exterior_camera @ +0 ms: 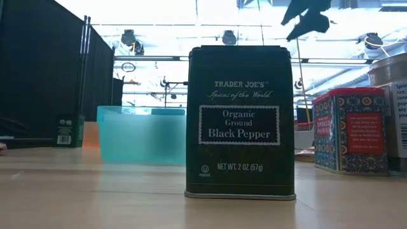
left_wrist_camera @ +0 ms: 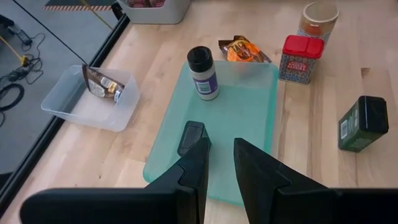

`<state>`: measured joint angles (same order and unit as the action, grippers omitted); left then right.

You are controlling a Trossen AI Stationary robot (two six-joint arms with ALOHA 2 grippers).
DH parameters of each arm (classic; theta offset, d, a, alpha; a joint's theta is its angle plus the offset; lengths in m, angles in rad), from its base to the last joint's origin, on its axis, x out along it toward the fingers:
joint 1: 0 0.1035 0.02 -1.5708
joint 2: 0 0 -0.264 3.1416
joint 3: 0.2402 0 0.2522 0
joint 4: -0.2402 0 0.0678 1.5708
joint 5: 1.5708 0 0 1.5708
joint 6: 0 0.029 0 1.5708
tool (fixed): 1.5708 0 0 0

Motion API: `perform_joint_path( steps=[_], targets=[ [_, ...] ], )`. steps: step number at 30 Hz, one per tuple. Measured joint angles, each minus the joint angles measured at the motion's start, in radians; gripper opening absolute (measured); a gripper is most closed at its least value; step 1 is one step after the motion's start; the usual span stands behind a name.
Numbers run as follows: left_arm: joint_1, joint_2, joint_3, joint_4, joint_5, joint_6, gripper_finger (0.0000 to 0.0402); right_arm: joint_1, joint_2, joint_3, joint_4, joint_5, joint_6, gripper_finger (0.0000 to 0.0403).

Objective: Sort spices by type
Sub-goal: Put the left gold spice bottle into the orange bin

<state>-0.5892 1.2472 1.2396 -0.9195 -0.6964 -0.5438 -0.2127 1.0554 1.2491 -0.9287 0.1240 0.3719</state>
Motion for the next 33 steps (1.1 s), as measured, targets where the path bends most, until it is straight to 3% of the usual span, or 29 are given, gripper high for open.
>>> perform_joint_path(
  steps=[5, 11, 24, 27, 33],
  targets=[
    [0.000, 0.000, 0.000, 0.001, 0.000, -0.001, 0.0080, 0.187, 0.026, -0.001, 0.001, 0.089, 0.018, 0.0270],
    [0.000, 0.000, 0.000, 0.021, 0.000, -0.001, 0.0080, 0.353, 0.092, -0.002, 0.001, 0.114, 0.073, 0.0270],
    [0.000, 0.000, 0.000, 0.021, -0.001, -0.002, 0.0079, 0.494, 0.241, -0.002, 0.045, 0.145, 0.138, 0.0270],
    [0.000, 0.000, 0.000, 0.021, 0.008, -0.127, 0.0080, 0.508, 0.253, -0.002, 0.046, 0.165, 0.110, 0.0270],
    [0.011, 0.002, 0.000, 0.021, 0.206, -0.377, 0.0079, 0.542, 0.247, -0.002, 0.052, 0.278, 0.068, 0.0270]
  ],
)
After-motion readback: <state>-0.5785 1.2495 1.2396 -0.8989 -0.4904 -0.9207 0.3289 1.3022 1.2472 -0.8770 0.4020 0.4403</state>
